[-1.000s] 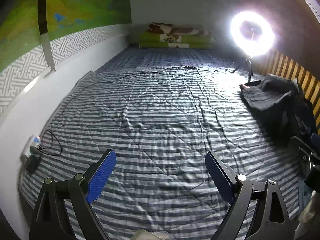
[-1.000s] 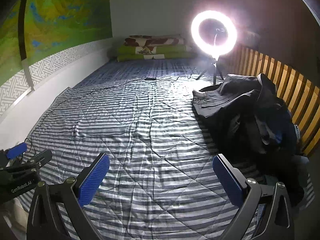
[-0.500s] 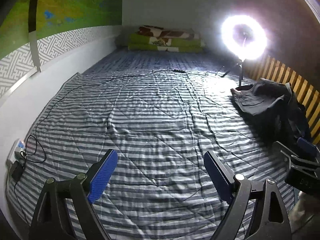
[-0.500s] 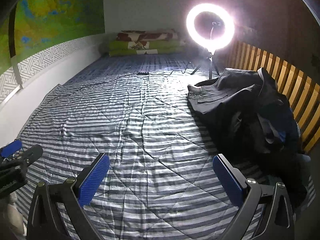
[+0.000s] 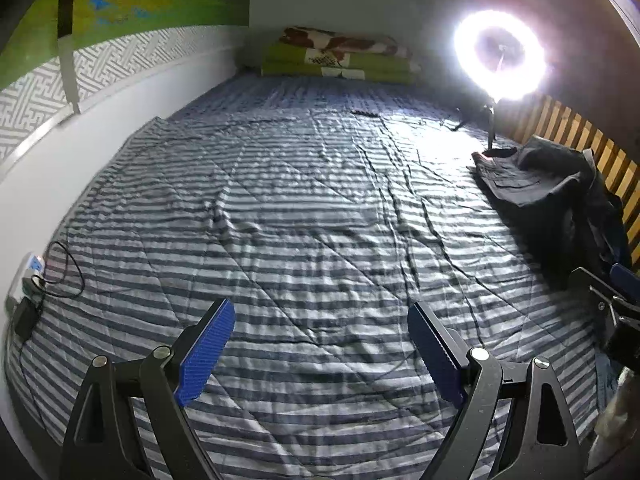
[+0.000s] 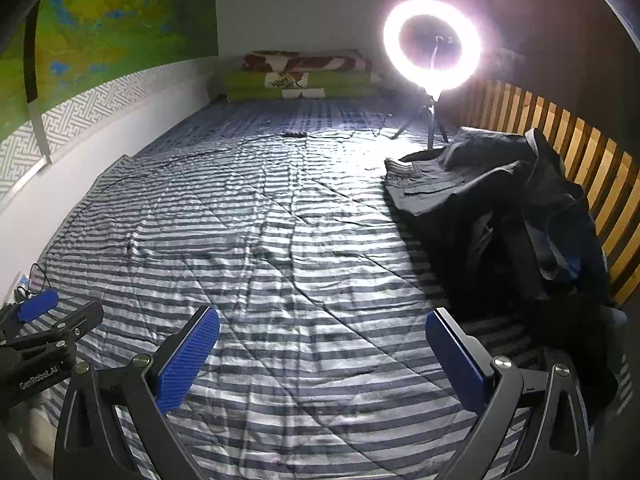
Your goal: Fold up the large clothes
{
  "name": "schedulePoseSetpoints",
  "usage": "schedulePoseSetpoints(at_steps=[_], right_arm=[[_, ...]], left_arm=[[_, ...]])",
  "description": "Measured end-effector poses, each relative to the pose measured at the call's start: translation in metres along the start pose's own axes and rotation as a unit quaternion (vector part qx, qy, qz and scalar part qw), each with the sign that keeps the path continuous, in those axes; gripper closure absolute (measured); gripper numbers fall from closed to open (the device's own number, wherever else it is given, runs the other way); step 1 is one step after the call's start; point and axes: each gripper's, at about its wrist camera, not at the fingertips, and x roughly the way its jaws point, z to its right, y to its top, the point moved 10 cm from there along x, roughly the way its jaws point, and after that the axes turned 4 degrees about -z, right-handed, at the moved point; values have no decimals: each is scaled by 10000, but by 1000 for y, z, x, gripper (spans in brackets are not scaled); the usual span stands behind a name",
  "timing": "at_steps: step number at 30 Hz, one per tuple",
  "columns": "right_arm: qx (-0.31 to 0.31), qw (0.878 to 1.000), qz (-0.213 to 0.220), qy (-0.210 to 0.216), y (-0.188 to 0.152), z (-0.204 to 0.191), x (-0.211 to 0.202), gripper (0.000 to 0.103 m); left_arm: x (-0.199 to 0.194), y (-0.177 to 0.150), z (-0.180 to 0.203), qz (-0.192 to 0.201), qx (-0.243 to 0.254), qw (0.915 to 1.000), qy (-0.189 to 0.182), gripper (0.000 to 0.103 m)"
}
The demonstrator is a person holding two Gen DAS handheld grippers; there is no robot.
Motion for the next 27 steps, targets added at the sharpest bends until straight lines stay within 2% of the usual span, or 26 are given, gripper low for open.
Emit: schedulePoseSetpoints(at_steps=[7, 20, 27], right_arm=[[257, 9991, -121, -303, 0, 39, 6, 1], [105, 9990, 18, -431, 14, 42, 4, 1], [116, 9986, -59, -504, 25, 72, 13, 1]], left_arm=[[5, -1, 22, 5, 221, 9997, -64, 12], [4, 4, 23, 8, 211, 9998, -53, 12], [14, 1, 22, -119, 160, 9998, -73, 12]])
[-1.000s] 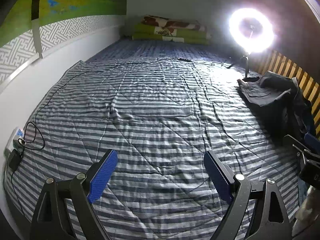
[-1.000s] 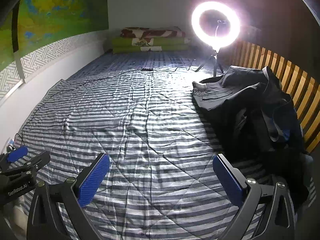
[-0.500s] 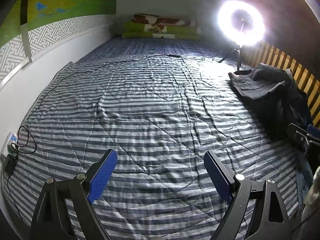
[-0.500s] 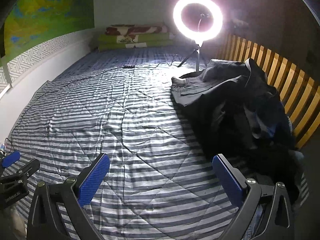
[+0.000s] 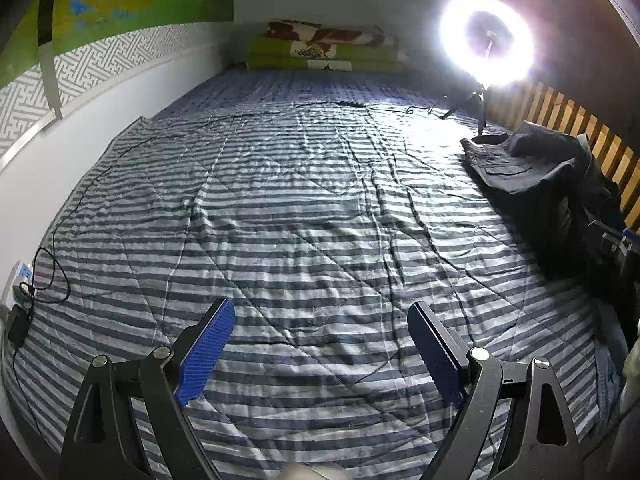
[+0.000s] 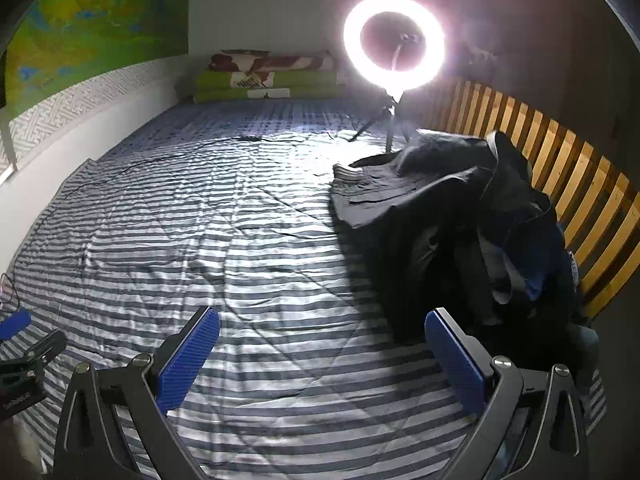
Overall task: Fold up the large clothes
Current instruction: 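Move the right tool toward the black clothing pile by the bed rail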
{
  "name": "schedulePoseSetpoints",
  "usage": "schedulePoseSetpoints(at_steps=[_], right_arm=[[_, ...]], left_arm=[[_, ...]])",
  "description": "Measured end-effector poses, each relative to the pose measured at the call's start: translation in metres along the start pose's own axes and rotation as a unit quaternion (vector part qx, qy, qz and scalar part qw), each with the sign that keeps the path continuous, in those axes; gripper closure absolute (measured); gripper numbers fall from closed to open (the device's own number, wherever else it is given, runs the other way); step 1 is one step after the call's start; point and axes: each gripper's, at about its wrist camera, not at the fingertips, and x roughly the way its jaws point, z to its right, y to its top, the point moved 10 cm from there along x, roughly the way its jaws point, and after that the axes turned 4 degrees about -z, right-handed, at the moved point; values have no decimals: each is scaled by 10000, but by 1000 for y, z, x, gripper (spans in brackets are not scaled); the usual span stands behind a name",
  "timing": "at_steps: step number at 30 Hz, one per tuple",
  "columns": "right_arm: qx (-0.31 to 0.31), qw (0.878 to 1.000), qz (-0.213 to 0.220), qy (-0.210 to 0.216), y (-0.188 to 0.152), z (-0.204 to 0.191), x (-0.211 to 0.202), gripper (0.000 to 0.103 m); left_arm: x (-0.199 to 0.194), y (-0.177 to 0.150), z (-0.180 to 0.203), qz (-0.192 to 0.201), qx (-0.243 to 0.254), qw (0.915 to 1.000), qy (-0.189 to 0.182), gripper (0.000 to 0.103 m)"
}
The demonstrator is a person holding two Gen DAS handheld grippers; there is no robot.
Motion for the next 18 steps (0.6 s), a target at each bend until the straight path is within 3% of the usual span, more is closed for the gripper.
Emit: schedulePoseSetpoints(at_steps=[10, 18], right_arm=[[867, 9958, -233, -201, 26, 102, 17, 16], [790, 9961, -379, -141, 59, 110, 42, 22]], left_arm=[[10, 1, -9, -99, -130, 9999, 16, 12], [14, 1, 7, -39, 59, 10000, -70, 12]])
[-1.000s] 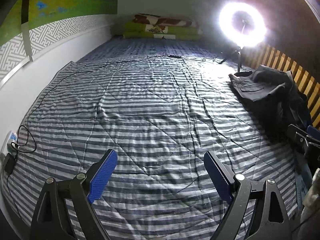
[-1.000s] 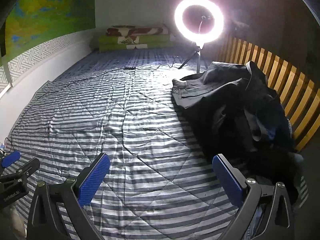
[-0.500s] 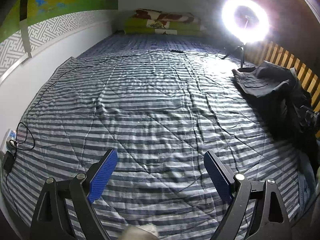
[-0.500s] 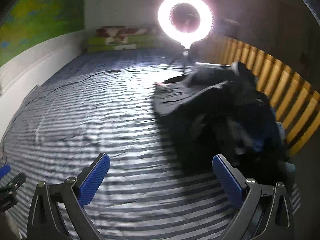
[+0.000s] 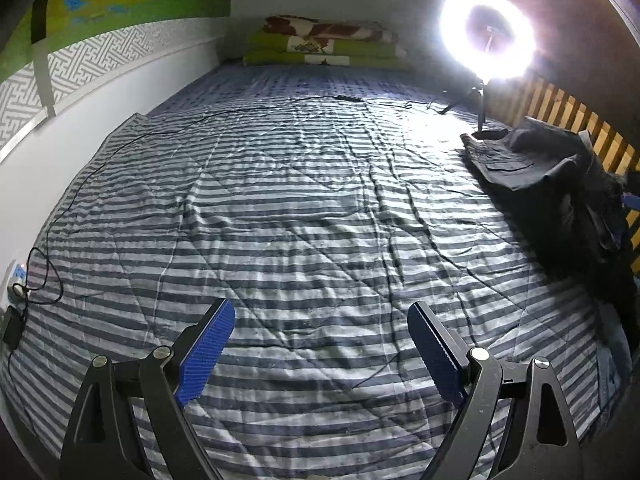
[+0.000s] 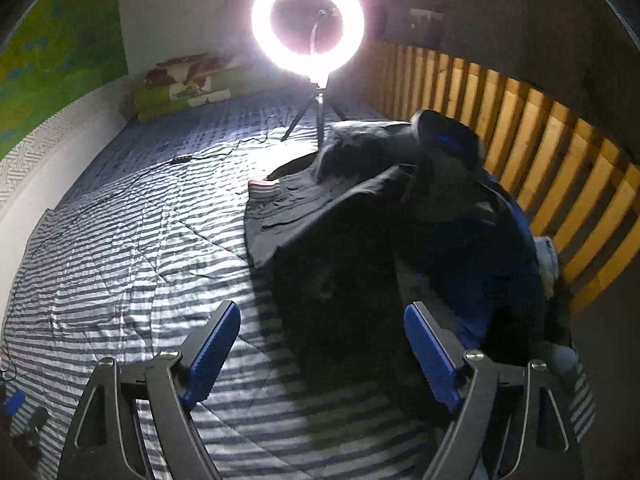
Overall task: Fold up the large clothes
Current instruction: 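Move the right tool toward the black clothing pile by the bed rail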
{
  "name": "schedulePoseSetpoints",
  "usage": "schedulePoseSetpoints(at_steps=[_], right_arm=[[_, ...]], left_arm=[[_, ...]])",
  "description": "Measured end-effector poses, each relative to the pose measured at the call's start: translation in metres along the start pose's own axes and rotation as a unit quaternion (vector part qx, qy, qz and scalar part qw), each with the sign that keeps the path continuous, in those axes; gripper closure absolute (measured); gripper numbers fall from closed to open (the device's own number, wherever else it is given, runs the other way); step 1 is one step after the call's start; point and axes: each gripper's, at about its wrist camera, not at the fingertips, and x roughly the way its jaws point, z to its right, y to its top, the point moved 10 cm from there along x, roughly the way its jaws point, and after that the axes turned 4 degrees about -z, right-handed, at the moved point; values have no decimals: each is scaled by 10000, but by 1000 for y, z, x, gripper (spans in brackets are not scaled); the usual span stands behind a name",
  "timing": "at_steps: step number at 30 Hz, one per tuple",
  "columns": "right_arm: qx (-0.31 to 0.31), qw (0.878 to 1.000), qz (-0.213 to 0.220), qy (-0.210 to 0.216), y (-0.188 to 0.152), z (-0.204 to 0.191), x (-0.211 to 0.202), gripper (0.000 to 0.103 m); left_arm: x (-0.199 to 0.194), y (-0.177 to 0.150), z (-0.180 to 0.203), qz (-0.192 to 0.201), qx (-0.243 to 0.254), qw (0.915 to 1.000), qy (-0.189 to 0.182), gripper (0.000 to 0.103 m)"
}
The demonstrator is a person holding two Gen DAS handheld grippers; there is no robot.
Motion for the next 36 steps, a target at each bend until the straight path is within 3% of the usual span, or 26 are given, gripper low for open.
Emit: schedulePoseSetpoints(at_steps=[5, 15, 16, 18, 19, 20, 22, 25, 29, 33, 36], right_arm=[[78, 9995, -316, -42, 19, -8, 40, 22], [517, 9939, -870, -448, 38, 0, 114, 22], [520, 9934, -884, -509, 41, 2, 119, 29], [453, 9925, -971, -584, 44, 2, 127, 52], [412, 9917, -1071, -582, 43, 1, 131, 73], [393, 9908, -1142, -608, 42, 2, 133, 86], [374, 9908, -1181, -548, 41, 4, 131, 94], [422, 9932, -1026, -344, 44, 5, 116, 99], [333, 9964, -781, -16, 47, -10, 87, 101], [-156, 9979, -511, 380, 34, -53, 48, 101], [-765, 9910, -364, 1039, 6, -113, 11, 103]], left_arm=[[0, 4, 5, 145, 106, 9998, 22, 12], [19, -2, -11, -221, -136, 9996, 75, 12], [20, -2, -15, -231, -182, 9995, 94, 12], [23, -2, -22, -274, -270, 9992, 120, 12], [25, -3, -24, -295, -316, 9990, 116, 12], [26, -3, -26, -323, -366, 9987, 111, 12], [28, -5, -30, -399, -453, 9982, 11, 12], [28, -6, -27, -396, -429, 9981, -214, 13], [23, -4, -28, -320, -422, 9984, -205, 20], [12, 2, -39, -125, -426, 9990, -34, 20], [6, 6, -50, -36, -462, 9989, 75, 20]])
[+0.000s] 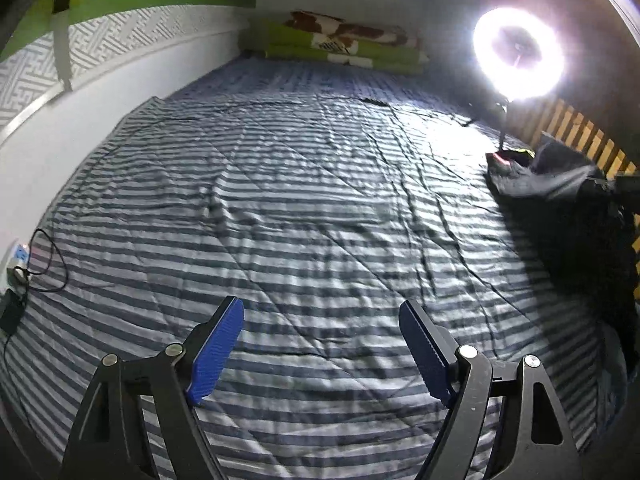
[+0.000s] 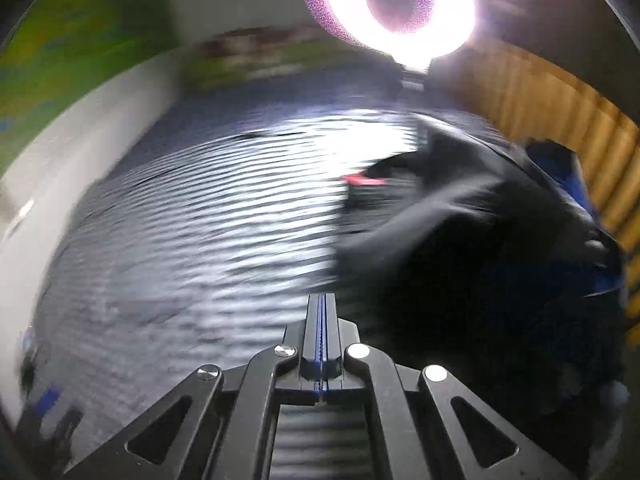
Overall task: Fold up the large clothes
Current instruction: 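Close the right tool on the black garment and lift it off the pile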
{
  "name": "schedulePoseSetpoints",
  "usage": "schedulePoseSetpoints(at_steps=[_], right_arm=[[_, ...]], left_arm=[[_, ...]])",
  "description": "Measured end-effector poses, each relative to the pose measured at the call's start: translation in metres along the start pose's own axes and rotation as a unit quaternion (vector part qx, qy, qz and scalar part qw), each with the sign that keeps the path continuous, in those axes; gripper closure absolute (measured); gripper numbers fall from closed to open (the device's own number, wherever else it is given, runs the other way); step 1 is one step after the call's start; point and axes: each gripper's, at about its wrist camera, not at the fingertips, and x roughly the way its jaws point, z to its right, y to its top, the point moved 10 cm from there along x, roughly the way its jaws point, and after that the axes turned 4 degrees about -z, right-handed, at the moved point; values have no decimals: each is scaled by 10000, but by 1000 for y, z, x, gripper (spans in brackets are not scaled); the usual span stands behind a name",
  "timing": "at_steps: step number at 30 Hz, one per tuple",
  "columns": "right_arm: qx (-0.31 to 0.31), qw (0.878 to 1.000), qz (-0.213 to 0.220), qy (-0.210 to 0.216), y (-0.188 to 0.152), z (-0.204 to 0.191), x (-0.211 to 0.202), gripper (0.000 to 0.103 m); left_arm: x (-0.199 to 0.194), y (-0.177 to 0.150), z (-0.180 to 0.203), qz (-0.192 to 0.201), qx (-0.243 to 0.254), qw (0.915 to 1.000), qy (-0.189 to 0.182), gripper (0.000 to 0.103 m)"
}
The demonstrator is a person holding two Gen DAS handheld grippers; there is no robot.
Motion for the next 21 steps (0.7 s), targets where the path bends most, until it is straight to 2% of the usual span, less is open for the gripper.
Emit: schedulePoseSetpoints(at_steps=[3, 4, 6, 7, 9, 10, 11, 13, 16, 21], right_arm=[[-987, 9947, 205, 182, -25, -79, -20, 103], [-1146, 9929, 183, 267, -32, -97, -22, 103], [-1080, 9938, 67, 237, -37, -105, -16, 103], [-961, 9953, 24, 83, -37, -99, -11, 102], [-684, 9975, -125, -153, -34, -75, -2, 92], [-446, 9984, -193, -285, -30, -57, 2, 75], [-241, 9987, -186, -404, -26, -39, 3, 53], [172, 9970, -29, -749, -15, -1, 3, 38], [858, 9912, -64, -1011, 2, 53, 6, 37], [2007, 9759, -326, -789, 26, 120, 28, 35]], left_arm=[[-3, 2, -15, 15, -122, 9999, 54, 20], [-4, 2, -20, 21, -143, 9998, 107, 20], [-6, 0, -27, 46, -179, 9997, 168, 20], [-8, -1, -30, 55, -188, 9996, 180, 20], [-9, -5, -33, 49, -166, 9996, 208, 20], [-10, -7, -35, 49, -149, 9996, 235, 20], [-10, -8, -37, 52, -138, 9995, 264, 20], [-9, -9, -39, 42, -162, 9994, 304, 20], [-7, -10, -40, 28, -215, 9993, 302, 20], [4, -8, -28, -38, -100, 9995, 284, 20]])
